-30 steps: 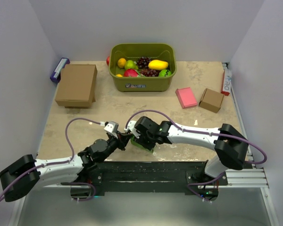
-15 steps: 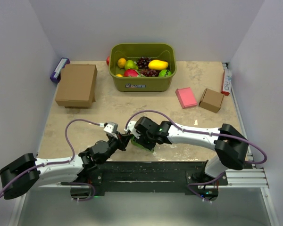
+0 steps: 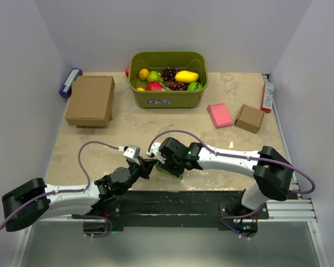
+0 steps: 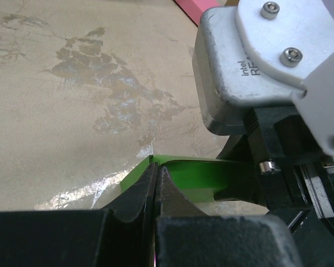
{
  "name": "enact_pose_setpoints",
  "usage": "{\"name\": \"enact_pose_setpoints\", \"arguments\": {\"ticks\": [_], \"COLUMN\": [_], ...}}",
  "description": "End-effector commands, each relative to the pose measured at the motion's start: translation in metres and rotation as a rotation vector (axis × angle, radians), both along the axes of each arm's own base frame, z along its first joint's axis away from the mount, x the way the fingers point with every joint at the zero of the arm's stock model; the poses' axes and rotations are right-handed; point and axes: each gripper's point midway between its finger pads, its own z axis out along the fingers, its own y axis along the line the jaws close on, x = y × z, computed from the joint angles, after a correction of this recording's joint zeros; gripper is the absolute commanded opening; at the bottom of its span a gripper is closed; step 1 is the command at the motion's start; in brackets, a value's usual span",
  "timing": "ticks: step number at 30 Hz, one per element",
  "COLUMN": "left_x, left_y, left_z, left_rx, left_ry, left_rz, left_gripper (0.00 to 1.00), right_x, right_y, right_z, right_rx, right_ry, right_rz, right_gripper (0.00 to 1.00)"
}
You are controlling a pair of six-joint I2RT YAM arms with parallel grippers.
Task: Fold the paper box
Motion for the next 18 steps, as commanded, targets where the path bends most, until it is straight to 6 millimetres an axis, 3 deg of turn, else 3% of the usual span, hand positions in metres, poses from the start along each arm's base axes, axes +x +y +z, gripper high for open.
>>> {"name": "enact_pose_setpoints", "arguments": {"ticks": [1, 4, 5, 8, 12, 18], "left_x": [-0.017, -0.017, -0.014, -0.012, -0.009, -0.004], "left_y": [0.042, 0.044, 0.038, 0.035, 0.029, 0.018], "left_z": [-0.072, -0.076, -0.067, -0.065, -0.056, -0.044], "left_rx": [0.220, 0.253, 0.239, 0.254, 0.263, 0.292], "left_ry": [0.102, 0.124, 0.122, 0.141, 0.148, 0.156], "left_rz": [0.038, 0.054, 0.058, 0.071, 0.082, 0.081], "left_gripper": [0.00, 0.00, 0.00, 0.00, 0.00, 0.00], "right_x": [0.011, 0.011, 0.010, 0.011, 0.017, 0.018], "right_y": [0.012, 0.019, 0.021, 0.022, 0.008, -0.037], "right_z": [0.031, 0.043, 0.046, 0.066, 0.087, 0.093], "right_rx": [0.067, 0.115, 0.130, 0.184, 0.208, 0.127], "right_ry": [-0.039, -0.019, -0.007, -0.010, -0.049, -0.104], "right_rz": [-0.061, -0.129, -0.151, -0.216, -0.323, -0.527], "right_gripper": [0.38, 0.52, 0.61, 0.74, 0.77, 0.76]}}
